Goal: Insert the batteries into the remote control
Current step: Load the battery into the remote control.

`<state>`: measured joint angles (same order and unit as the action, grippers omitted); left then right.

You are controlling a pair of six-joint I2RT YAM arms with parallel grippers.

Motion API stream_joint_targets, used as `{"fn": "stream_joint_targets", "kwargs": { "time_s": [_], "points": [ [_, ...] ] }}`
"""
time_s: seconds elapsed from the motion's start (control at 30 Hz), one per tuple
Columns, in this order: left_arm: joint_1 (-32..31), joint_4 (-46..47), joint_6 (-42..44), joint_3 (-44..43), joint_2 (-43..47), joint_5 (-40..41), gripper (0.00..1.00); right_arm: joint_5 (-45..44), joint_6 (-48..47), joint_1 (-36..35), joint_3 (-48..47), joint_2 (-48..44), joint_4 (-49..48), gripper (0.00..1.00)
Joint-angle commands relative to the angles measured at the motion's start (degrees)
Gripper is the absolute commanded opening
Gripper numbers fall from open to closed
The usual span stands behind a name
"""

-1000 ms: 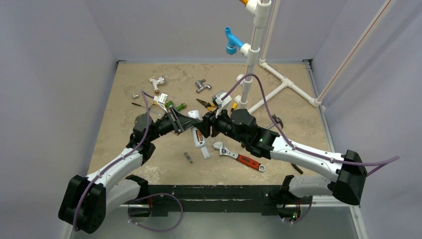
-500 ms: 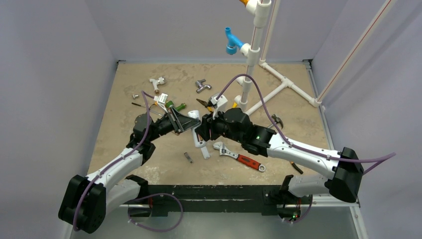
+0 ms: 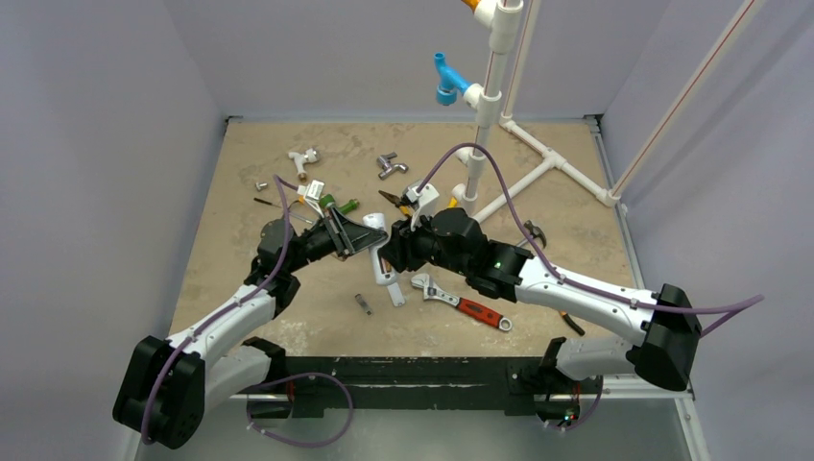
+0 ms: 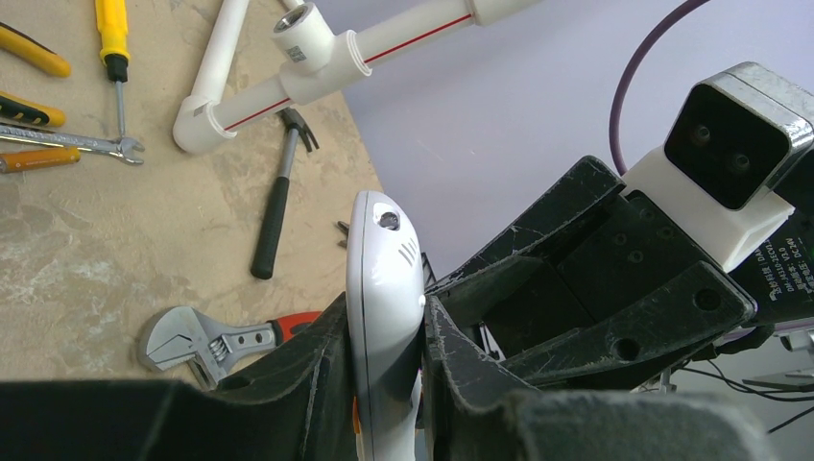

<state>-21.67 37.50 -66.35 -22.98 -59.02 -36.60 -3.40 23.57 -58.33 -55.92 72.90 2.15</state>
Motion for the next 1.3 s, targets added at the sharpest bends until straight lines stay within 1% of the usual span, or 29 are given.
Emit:
{"fn": "stream_joint_targets", "kwargs": {
  "time_s": [0.0, 0.07, 0.23, 0.37, 0.43, 0.5, 0.67, 0.73, 0.8, 0.83, 0.87, 0.9, 0.97, 1.03, 1.07, 1.13, 1.27],
  "points": [
    [-0.27, 2.93, 1.15, -2.33, 0.2, 0.21, 0.0, 1.86, 1.12, -0.08, -2.44, -0.12, -1.49, 0.39],
    [-0.3, 2.93, 1.14, -2.33, 0.23, 0.13, 0.0, 2.16, 1.04, -0.03, -2.36, -0.34, -1.78, 0.4],
    [-0.24, 2.93, 1.18, -2.42, 0.14, 0.13, 0.0, 3.21, 0.28, -0.03, -1.36, -1.36, -5.12, 0.52],
    [-0.23, 3.15, 0.96, -2.42, 0.14, -0.04, 0.0, 3.14, -2.55, -0.03, -0.95, -2.72, -6.9, 0.57],
    [-0.2, 3.37, 0.87, -2.43, 0.16, -0.28, 0.0, 2.99, -5.16, -0.04, -0.76, -4.05, -7.91, 0.58],
    [-0.24, 3.67, 0.66, -2.46, 0.14, -0.51, 0.0, 0.92, -8.24, -0.03, -0.24, -5.59, -8.91, 0.59],
    [-0.22, 4.85, -0.1, -2.46, 0.05, -1.2, 0.0, -1.65, -18.55, 0.05, 1.25, -8.68, -10.18, 0.6],
    [-0.22, 5.88, -0.7, -2.49, -0.1, -1.58, 0.0, -0.49, -23.9, 0.1, 4.14, -10.35, -13.33, 0.55],
    [-0.25, 6.87, -1.4, -2.48, -0.32, -2.01, 0.0, 3.54, -30.66, 0.54, 8.65, -12.42, -18.49, 0.49],
    [-0.26, 7.29, -1.71, -2.48, -0.45, -2.22, 0.0, 6.89, -34.23, 1.15, 10.96, -13.43, -21.17, 0.48],
    [-0.23, 7.66, -2.16, -2.39, -0.55, -2.44, 0.0, 11.35, -37.64, 1.99, 13.0, -14.16, -23.33, 0.47],
    [-0.29, 7.94, -2.3, -2.35, -0.61, -2.58, 0.0, 16.63, -40.12, 2.9, 13.87, -15.02, -23.41, 0.47],
    [-0.24, 8.13, -2.37, -2.33, -0.66, -2.83, 0.0, 23.2, -39.68, 5.86, 14.05, -15.67, -23.08, 0.47],
    [-0.24, 8.21, -2.36, -2.34, -0.81, -2.93, 0.0, 31.5, -37.13, 10.04, 15.3, -16.08, -26.65, 0.47],
    [-0.25, 8.21, -2.3, -2.33, -0.89, -2.95, 0.0, 33.86, -36.65, 11.24, 16.46, -16.33, -29.15, 0.48],
    [-0.27, 8.53, -2.38, -2.3, -0.99, -2.95, 0.0, 37.27, -37.71, 12.25, 17.8, -16.23, -31.68, 0.48],
    [-0.26, 9.15, -2.56, -2.14, -1.05, -3.13, 0.0, 44.73, -40.24, 12.71, 17.3, -13.94, -33.5, 0.48]
  ]
}}
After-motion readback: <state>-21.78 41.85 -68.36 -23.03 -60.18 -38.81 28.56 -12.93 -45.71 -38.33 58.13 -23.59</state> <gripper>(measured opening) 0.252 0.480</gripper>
